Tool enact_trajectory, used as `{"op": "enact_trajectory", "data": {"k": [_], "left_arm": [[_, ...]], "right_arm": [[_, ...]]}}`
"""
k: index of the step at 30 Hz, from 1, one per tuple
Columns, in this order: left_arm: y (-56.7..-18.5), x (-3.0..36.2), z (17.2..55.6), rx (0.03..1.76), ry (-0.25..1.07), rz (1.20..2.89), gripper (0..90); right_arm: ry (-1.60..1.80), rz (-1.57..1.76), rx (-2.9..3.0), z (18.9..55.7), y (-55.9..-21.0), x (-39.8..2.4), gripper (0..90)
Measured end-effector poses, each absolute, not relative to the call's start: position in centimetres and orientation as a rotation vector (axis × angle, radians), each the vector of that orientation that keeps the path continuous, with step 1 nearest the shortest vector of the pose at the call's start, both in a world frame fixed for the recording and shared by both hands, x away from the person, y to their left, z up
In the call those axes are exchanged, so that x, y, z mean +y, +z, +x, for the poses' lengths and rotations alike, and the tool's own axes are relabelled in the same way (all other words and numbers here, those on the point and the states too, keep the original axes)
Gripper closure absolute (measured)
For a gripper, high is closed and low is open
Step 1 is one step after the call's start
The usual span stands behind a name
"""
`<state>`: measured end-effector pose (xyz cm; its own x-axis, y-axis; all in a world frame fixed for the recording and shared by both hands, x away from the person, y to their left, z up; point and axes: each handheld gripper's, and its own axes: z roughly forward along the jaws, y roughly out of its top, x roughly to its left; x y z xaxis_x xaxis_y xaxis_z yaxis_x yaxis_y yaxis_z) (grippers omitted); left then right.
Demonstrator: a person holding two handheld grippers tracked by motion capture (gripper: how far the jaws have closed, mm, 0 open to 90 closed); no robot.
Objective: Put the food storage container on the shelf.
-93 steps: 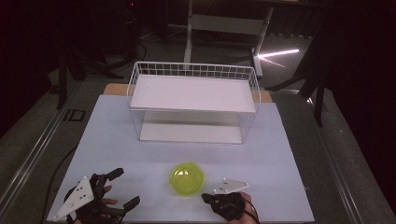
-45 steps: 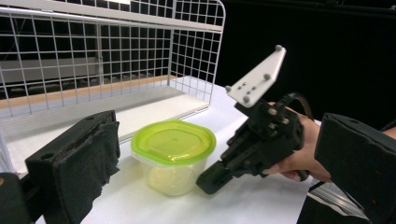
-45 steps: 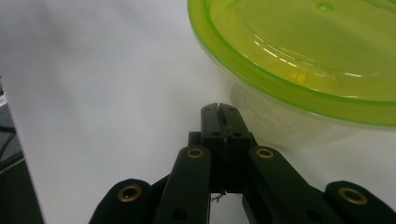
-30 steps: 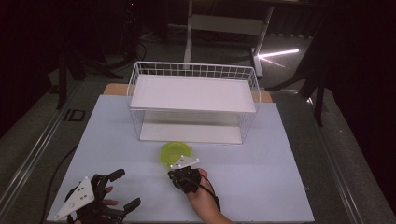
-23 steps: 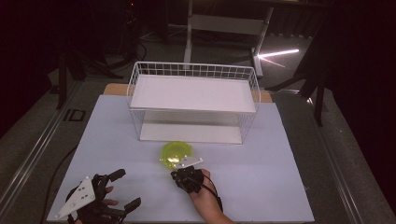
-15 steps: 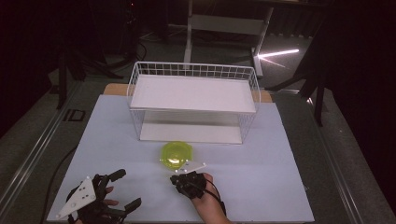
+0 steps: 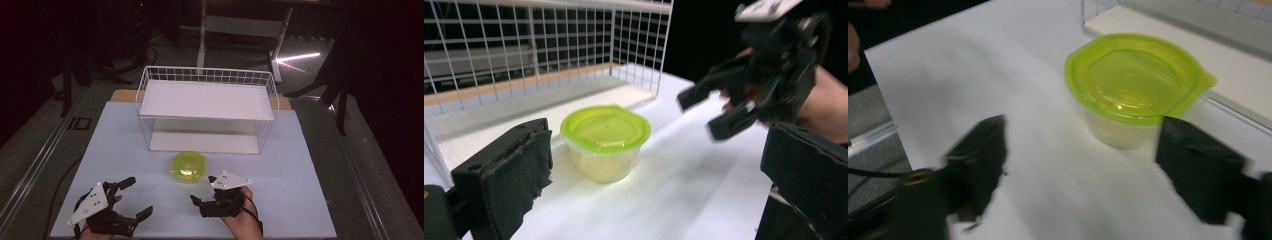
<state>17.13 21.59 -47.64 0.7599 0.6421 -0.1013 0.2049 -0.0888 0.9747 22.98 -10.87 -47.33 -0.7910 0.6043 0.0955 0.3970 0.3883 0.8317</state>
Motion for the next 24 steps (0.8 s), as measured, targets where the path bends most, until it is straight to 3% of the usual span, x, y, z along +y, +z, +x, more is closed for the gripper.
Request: {"op": "enact_trajectory", "data": {"k": [9, 11, 15, 24], "left_arm": [[-46.6, 21.0, 18.4, 0.691, 0.333, 1.686, 1.1], [-46.3, 20.9, 18.7, 0.686, 0.329, 1.697, 1.1], [-46.0, 20.9, 19.4, 0.691, 0.315, 1.695, 1.1], [-45.5, 20.9, 22.2, 0.779, 0.271, 1.728, 1.1]], "right_arm": [[1.391, 0.954, 2.383, 23.6, -46.7, -12.8, 15.1], [1.398, 0.953, 2.361, 23.9, -46.5, -13.2, 24.1], [1.405, 0.938, 2.340, 24.6, -46.2, -13.7, 26.1], [1.373, 0.965, 2.352, 26.2, -45.8, -13.7, 25.0]]}}
